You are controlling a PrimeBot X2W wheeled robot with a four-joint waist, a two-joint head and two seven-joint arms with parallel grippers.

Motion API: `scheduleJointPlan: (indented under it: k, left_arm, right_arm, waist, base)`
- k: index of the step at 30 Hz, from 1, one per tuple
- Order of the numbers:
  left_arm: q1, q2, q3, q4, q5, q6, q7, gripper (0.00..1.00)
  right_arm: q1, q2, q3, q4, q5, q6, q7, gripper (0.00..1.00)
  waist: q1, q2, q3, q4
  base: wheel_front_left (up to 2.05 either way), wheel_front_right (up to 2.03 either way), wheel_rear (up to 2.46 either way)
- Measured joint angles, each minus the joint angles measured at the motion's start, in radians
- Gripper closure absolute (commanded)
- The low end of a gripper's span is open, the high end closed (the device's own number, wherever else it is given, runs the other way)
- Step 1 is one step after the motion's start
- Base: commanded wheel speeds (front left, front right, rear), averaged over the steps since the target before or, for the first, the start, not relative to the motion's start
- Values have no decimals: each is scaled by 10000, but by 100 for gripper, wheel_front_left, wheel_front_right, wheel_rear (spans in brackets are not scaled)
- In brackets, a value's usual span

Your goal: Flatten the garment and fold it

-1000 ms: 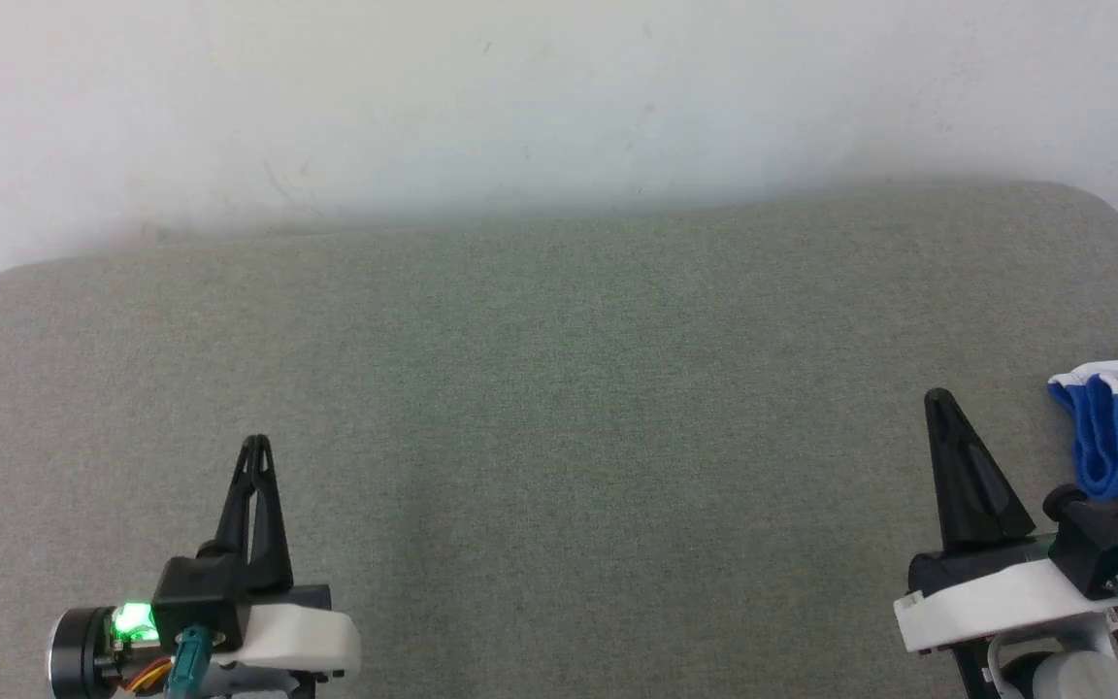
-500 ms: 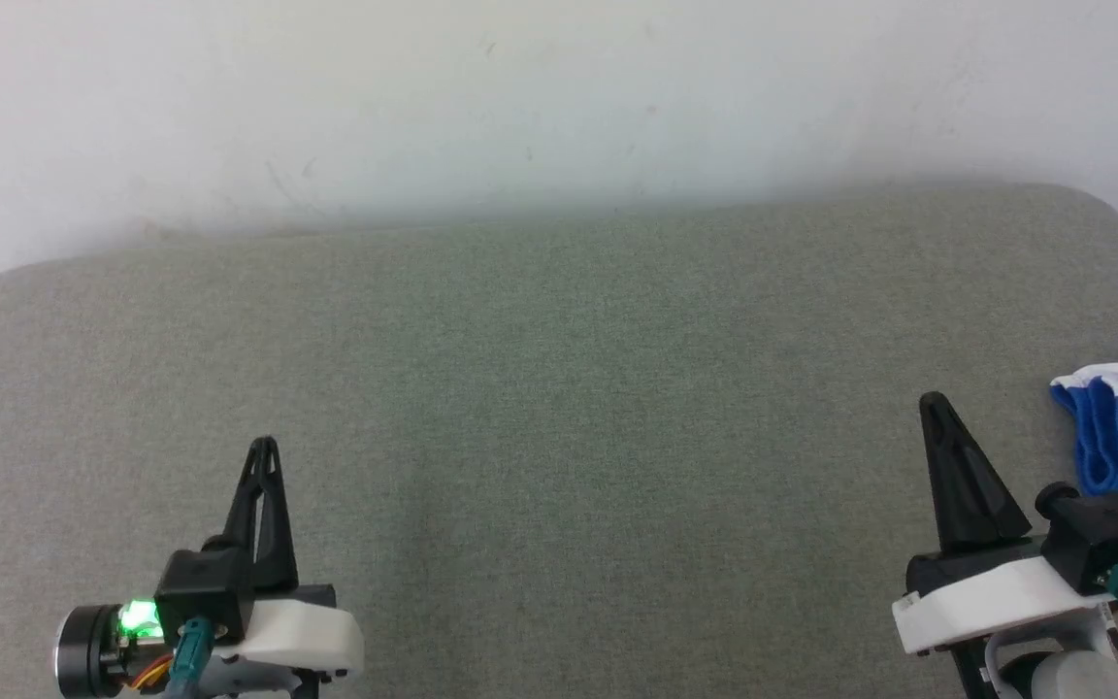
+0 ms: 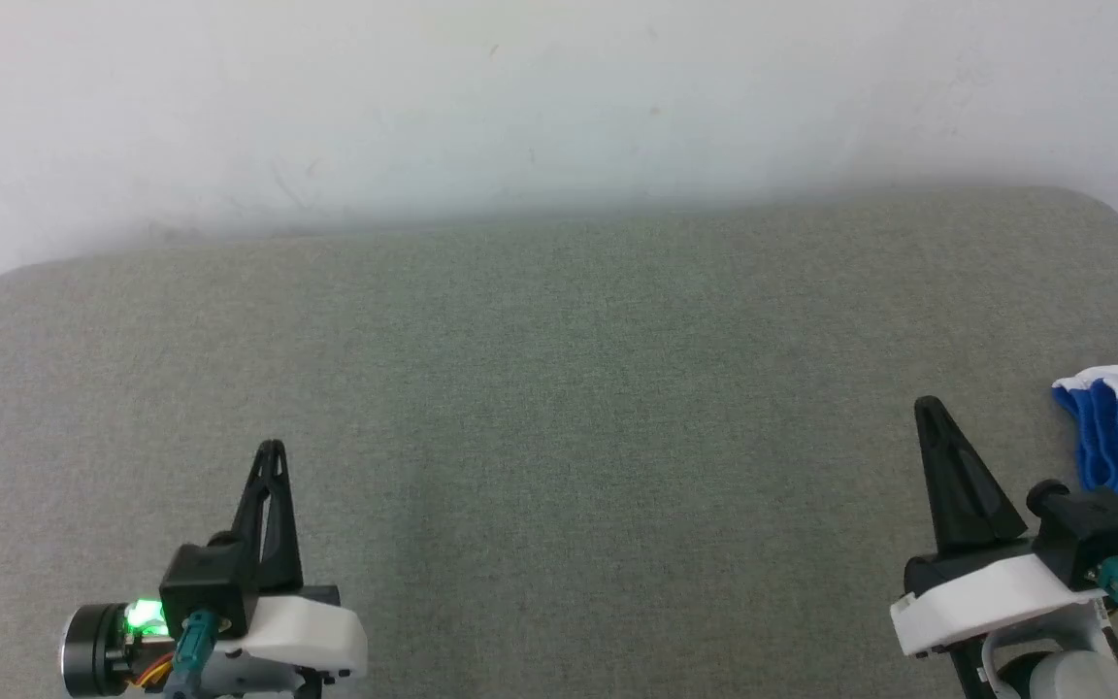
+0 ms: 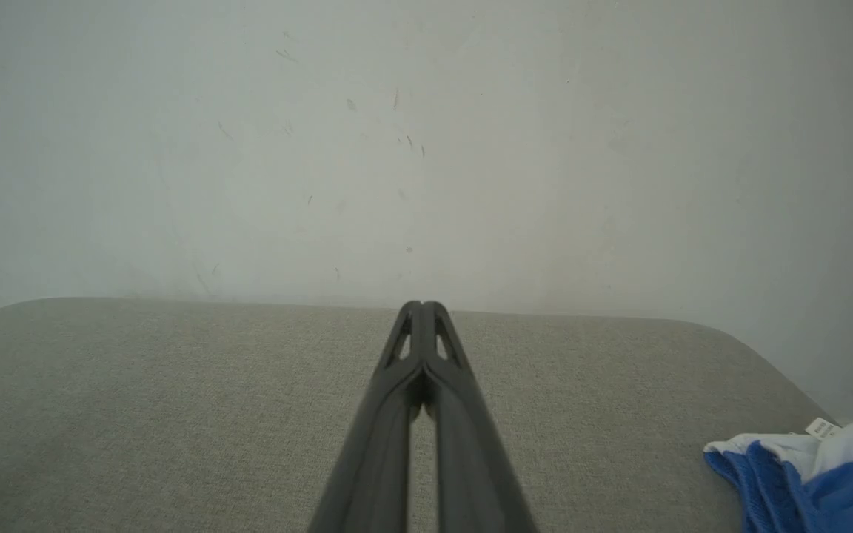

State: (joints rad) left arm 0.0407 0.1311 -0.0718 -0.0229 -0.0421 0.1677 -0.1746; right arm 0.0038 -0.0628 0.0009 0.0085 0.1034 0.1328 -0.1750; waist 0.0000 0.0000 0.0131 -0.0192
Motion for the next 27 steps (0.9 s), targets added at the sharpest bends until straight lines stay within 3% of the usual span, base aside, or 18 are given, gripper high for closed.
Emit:
scheduleJointPlan:
  k: [27]
  left_arm:
    - [-73, -255, 194, 65, 86, -529, 527, 100]
  right_arm:
    - [0, 23, 0, -4, -268, 0, 556, 100]
  waist:
    - [0, 0, -42, 61]
  base:
    - [0, 0, 0]
